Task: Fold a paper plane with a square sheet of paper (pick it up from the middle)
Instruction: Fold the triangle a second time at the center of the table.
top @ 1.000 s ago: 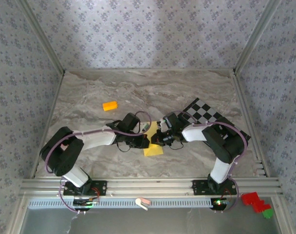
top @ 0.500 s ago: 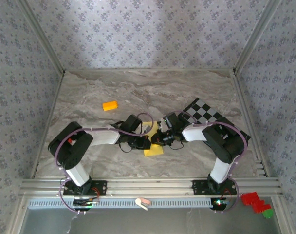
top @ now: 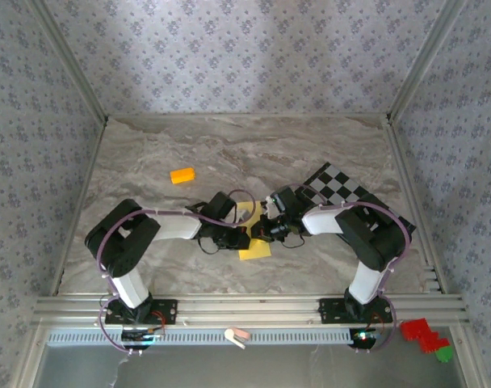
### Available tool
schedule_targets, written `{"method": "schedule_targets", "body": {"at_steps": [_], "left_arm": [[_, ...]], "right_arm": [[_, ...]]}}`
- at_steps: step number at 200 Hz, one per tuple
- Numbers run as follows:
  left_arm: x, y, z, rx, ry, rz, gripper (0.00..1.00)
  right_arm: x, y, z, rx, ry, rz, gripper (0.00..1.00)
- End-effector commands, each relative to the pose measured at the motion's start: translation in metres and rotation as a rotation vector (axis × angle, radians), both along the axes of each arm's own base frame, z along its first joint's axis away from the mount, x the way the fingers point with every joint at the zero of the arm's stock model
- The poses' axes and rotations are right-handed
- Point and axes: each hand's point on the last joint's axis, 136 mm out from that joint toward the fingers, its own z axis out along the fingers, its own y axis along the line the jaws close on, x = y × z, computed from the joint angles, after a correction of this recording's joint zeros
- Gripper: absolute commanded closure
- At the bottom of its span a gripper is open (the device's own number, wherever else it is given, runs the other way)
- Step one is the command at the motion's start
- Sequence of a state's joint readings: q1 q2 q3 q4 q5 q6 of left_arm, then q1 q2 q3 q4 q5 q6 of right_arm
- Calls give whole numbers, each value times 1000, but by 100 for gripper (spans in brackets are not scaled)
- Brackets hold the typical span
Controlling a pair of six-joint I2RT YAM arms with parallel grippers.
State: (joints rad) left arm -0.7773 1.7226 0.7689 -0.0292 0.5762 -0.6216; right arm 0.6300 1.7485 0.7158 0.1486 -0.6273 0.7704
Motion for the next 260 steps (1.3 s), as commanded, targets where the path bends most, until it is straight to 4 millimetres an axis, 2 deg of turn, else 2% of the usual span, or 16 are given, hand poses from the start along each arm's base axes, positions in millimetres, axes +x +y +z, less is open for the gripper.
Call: {"method": "schedule_targets", "body": {"at_steps": [1,111,143,161,189,209,228,260], "left_arm": [[-23,15,-15,65,47,-35,100],[-68,48,-30,120,112,-51,100],[-73,54,-22,108,107,-46,100],[-67,51,-5,73,64,-38,100],[-43,39,31,-22,-30,6,100],[-28,28,48,-70,-69,24,100],[-16,17,51,-82,-84,24,100],[-6,3,40,-81,-65,17,100]], "right_arm": [[-20,-36,-43,-183,126,-60,99],[-21,-39,-47,-208,136,-67,99],[-21,-39,-48,-211,139,-65,99],[-22,-38,-48,-211,139,-63,99],[-20,-37,-48,-206,135,-66,99],[-20,-35,-46,-202,130,-62,99],[-20,-34,-47,-201,132,-62,99],[-19,-33,-45,-199,128,-61,99]]}}
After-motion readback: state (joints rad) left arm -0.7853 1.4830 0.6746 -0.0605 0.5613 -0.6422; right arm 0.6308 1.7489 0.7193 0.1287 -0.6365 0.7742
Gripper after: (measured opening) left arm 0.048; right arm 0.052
